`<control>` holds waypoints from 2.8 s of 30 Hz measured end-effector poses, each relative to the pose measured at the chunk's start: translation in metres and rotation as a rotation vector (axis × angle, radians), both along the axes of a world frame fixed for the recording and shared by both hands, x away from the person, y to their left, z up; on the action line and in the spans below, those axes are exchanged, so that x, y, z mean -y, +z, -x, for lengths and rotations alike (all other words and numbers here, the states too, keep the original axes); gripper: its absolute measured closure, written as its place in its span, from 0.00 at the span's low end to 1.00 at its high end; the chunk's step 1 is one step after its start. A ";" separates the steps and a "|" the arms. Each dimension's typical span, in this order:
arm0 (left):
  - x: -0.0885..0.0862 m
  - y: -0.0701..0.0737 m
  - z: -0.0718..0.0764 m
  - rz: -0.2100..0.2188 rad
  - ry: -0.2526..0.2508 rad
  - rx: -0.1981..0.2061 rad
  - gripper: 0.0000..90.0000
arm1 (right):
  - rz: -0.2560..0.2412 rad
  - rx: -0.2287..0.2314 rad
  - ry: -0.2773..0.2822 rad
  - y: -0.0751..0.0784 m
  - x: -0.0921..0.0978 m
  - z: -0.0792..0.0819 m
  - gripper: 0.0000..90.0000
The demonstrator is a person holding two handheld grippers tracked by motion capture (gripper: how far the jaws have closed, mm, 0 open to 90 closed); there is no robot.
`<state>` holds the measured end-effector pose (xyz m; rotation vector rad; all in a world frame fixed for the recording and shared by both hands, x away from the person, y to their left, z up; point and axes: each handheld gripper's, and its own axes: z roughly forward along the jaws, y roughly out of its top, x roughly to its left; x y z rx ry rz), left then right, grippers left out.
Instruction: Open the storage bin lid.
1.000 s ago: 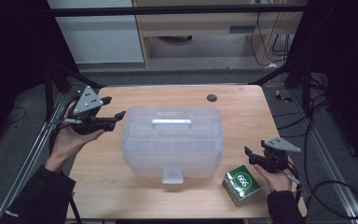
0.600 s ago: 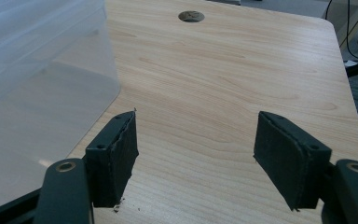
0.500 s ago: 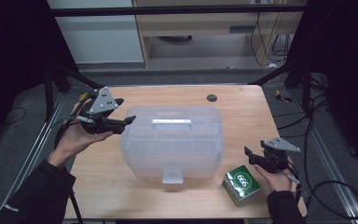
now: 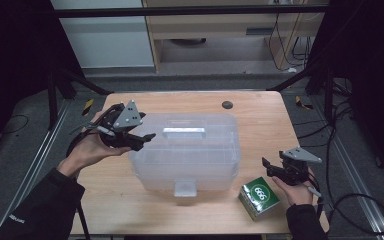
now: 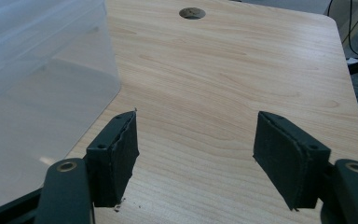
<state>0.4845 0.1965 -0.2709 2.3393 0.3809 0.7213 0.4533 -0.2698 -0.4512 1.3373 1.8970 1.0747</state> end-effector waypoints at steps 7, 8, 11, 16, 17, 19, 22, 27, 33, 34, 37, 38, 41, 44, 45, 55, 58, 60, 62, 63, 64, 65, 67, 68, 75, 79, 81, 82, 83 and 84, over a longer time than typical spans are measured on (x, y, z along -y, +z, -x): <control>0.012 -0.004 0.000 -0.054 -0.034 -0.009 0.37 | -0.001 -0.002 0.002 0.000 0.000 0.000 0.35; 0.015 -0.005 0.000 -0.059 -0.043 -0.010 0.37 | 0.000 -0.004 0.003 0.000 0.000 0.000 0.35; 0.018 -0.006 0.000 -0.069 -0.050 -0.015 0.37 | -0.001 -0.005 0.004 0.000 0.000 0.000 0.35; 0.026 -0.008 -0.001 -0.110 -0.067 -0.016 0.38 | 0.004 -0.008 0.010 -0.001 -0.001 0.000 0.36; 0.028 -0.008 -0.002 -0.116 -0.072 -0.017 0.38 | 0.003 -0.010 0.011 -0.001 -0.001 0.000 0.36; 0.030 -0.008 -0.002 -0.120 -0.074 -0.016 0.39 | 0.003 -0.011 0.012 -0.001 -0.001 0.000 0.36; 0.036 -0.008 -0.004 -0.140 -0.089 -0.011 0.41 | 0.004 -0.014 0.016 -0.001 -0.002 -0.001 0.37; 0.045 -0.009 -0.006 -0.174 -0.106 -0.003 0.44 | 0.002 -0.017 0.019 -0.001 -0.002 -0.001 0.38; 0.058 -0.012 -0.011 -0.223 -0.131 0.004 0.48 | 0.003 -0.020 0.028 -0.001 -0.002 -0.001 0.40; 0.059 -0.012 -0.012 -0.231 -0.132 0.010 0.49 | 0.003 -0.021 0.030 -0.001 -0.002 -0.001 0.40; 0.062 -0.012 -0.014 -0.254 -0.139 0.011 0.52 | 0.005 -0.025 0.034 -0.001 -0.002 -0.001 0.41; 0.063 -0.012 -0.014 -0.261 -0.138 0.013 0.53 | 0.007 -0.026 0.036 -0.001 -0.002 -0.001 0.41; 0.065 -0.014 -0.016 -0.282 -0.145 0.018 0.56 | 0.007 -0.029 0.038 -0.001 -0.003 -0.001 0.42; 0.066 -0.015 -0.017 -0.301 -0.148 0.022 0.61 | 0.007 -0.033 0.045 -0.001 -0.003 -0.001 0.45; 0.067 -0.016 -0.017 -0.313 -0.146 0.022 0.61 | 0.005 -0.037 0.047 -0.001 -0.003 -0.001 0.45; 0.076 -0.019 -0.020 -0.388 -0.149 0.052 0.73 | -0.005 -0.039 0.070 0.005 -0.004 0.002 0.59; 0.077 -0.019 -0.020 -0.401 -0.150 0.058 0.74 | -0.009 -0.046 0.075 0.005 -0.004 0.002 0.61; 0.078 -0.019 -0.020 -0.419 -0.151 0.064 0.76 | -0.006 -0.049 0.079 0.006 -0.006 0.002 0.62; 0.079 -0.019 -0.019 -0.432 -0.153 0.072 0.77 | -0.012 -0.047 0.083 0.007 -0.006 0.003 0.64; 0.079 -0.019 -0.019 -0.432 -0.153 0.072 0.78 | -0.012 -0.047 0.083 0.007 -0.006 0.003 0.64; 0.080 -0.020 -0.018 -0.434 -0.153 0.074 0.78 | -0.013 -0.043 0.085 0.008 -0.006 0.003 0.65; 0.080 -0.019 -0.017 -0.441 -0.155 0.076 0.79 | -0.017 -0.045 0.087 0.009 -0.007 0.004 0.66; 0.081 -0.019 -0.017 -0.449 -0.154 0.079 0.81 | -0.033 -0.057 0.096 0.013 -0.008 0.005 0.69; 0.082 -0.019 -0.016 -0.453 -0.154 0.081 0.81 | -0.032 -0.058 0.097 0.014 -0.008 0.005 0.70; 0.082 -0.019 -0.015 -0.457 -0.154 0.091 0.82 | -0.065 -0.053 0.141 0.024 -0.014 0.010 0.79; 0.083 -0.018 -0.015 -0.462 -0.152 0.088 0.82 | -0.075 -0.055 0.187 0.031 -0.021 0.012 0.84; 0.082 -0.018 -0.016 -0.456 -0.153 0.086 0.82 | -0.078 -0.053 0.197 0.034 -0.023 0.013 0.87; 0.082 -0.018 -0.016 -0.456 -0.154 0.085 0.82 | -0.080 -0.053 0.204 0.035 -0.024 0.013 0.88; 0.082 -0.018 -0.016 -0.457 -0.155 0.084 0.82 | -0.082 -0.052 0.210 0.036 -0.025 0.014 0.90; 0.082 -0.017 -0.016 -0.458 -0.156 0.083 0.82 | -0.081 -0.049 0.214 0.037 -0.026 0.014 0.91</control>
